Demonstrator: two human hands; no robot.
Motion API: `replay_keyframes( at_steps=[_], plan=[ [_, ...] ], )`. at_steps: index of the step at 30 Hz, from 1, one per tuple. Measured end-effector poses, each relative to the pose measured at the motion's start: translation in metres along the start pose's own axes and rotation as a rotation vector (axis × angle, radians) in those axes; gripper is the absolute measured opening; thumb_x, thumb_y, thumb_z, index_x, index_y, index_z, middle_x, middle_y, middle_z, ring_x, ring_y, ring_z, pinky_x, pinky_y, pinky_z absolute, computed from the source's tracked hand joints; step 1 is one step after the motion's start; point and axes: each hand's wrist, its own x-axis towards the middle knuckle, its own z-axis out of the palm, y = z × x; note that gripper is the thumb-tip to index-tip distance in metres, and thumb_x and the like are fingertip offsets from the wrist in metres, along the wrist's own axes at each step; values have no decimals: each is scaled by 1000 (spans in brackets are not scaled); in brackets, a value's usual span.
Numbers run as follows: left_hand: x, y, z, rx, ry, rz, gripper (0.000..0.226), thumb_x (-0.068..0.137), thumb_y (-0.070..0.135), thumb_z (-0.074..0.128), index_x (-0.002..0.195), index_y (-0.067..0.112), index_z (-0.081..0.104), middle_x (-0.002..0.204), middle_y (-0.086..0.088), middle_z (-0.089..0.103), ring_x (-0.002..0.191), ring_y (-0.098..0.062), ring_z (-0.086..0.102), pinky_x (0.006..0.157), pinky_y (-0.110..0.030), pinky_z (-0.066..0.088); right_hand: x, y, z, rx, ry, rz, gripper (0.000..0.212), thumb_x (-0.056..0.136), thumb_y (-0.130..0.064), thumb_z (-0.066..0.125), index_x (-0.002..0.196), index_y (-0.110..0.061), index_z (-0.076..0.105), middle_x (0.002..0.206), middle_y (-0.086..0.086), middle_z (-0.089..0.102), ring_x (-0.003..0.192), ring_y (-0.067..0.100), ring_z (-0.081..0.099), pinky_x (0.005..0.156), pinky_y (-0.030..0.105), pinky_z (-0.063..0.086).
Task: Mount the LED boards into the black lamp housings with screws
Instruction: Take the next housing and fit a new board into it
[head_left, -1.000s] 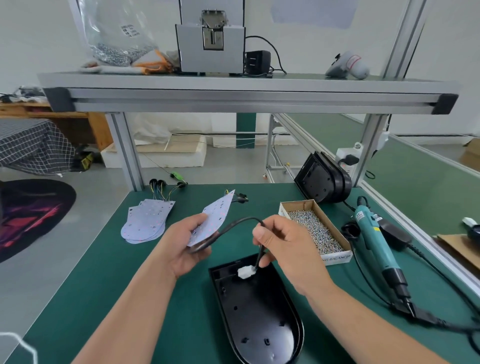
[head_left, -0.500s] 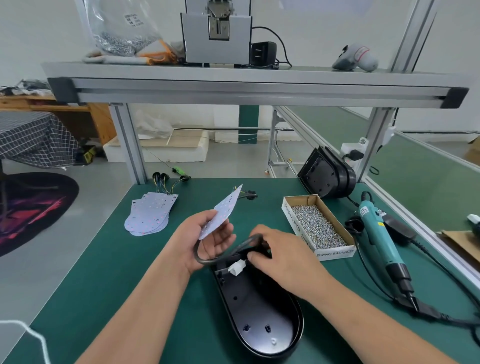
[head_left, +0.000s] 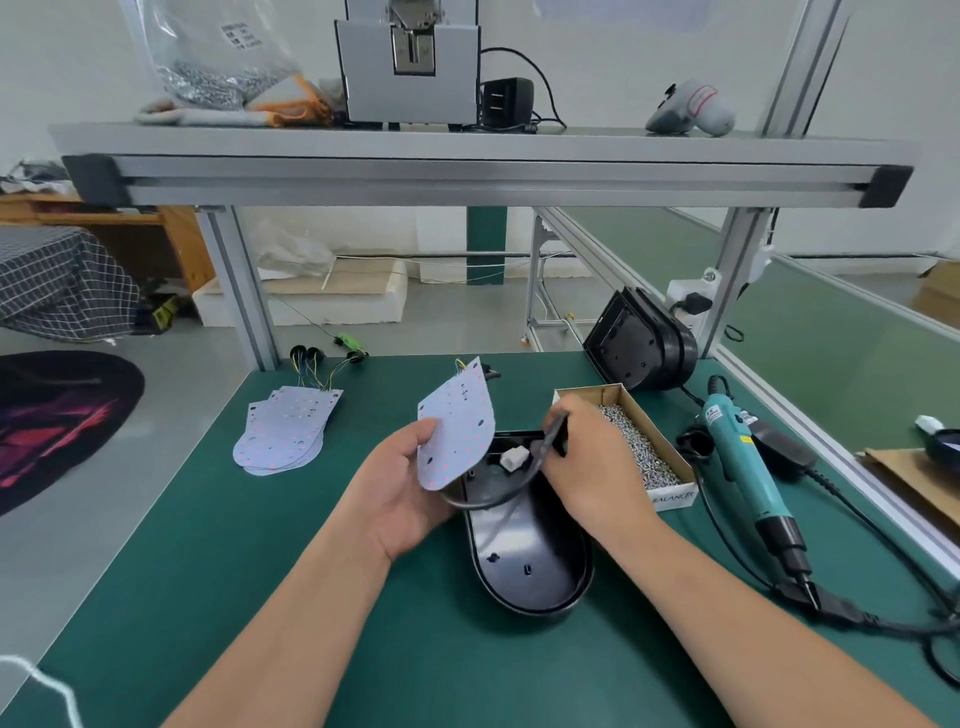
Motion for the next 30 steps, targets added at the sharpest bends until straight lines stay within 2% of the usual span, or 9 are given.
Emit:
replay_keyframes(
  at_steps=[4,7,9,12,15,19,24,27,30],
  plan=[
    [4,-12,4,-4,-16,-1,40,109,32,48,138,10,65,128,-16,75,97,-32,79,85,-47,61,5,2,0,-269,27,-149,14,88,-13,69,96,-17,60,101,3,61,97,28,54,77,39,42],
    [6,-15,3,6,1,8,43,110,32,47,142,9,63,134,-16,73,104,-32,78,99,-51,54,3,-1,-2,-323,34,-190,12,94,-18,66,103,-16,59,98,6,65,84,36,64,64,41,42],
    [7,-16,1,-15,-5,-10,44,110,32,47,142,6,63,135,-18,71,106,-34,77,95,-49,59,0,-4,-2,-323,7,-196,16,97,-25,65,106,-19,53,96,4,67,75,38,67,58,39,39],
    [8,-14,-2,-77,-18,-17,43,110,33,47,135,5,66,128,-20,74,97,-35,79,75,-47,66,-2,-6,-3,-213,-59,-183,25,96,-30,68,105,-25,45,95,2,67,80,36,65,64,42,45],
    [8,-15,-1,-107,-18,-22,42,110,34,47,131,4,68,122,-19,76,93,-35,80,68,-48,66,-1,-8,-4,-104,-65,-152,30,95,-26,70,99,-30,40,92,-9,59,78,25,55,67,38,38],
    [9,-16,-3,-119,-49,-24,46,110,34,47,137,3,66,127,-19,74,97,-35,79,71,-46,66,-3,-13,-2,-40,-52,-200,35,93,-19,70,96,-34,39,87,-16,50,71,1,48,66,31,30],
    [9,-15,-2,-131,-124,-5,47,102,31,53,131,0,73,129,-20,73,101,-35,78,77,-47,65,-9,-21,7,12,-97,-248,25,95,-24,61,95,-35,39,89,-12,55,76,13,47,67,35,34],
    [9,-13,-4,-128,-143,42,44,103,29,52,128,1,75,130,-16,73,107,-33,75,95,-50,61,-9,-17,6,175,-170,-194,17,97,-19,62,100,-31,51,91,-14,65,81,7,57,72,26,43],
    [9,-12,-4,-128,-122,58,44,108,29,47,115,1,81,119,-17,76,97,-34,77,85,-51,64,-10,-10,1,232,-213,-141,19,98,-11,66,108,-26,62,103,-16,72,97,1,66,86,20,49]
  ],
)
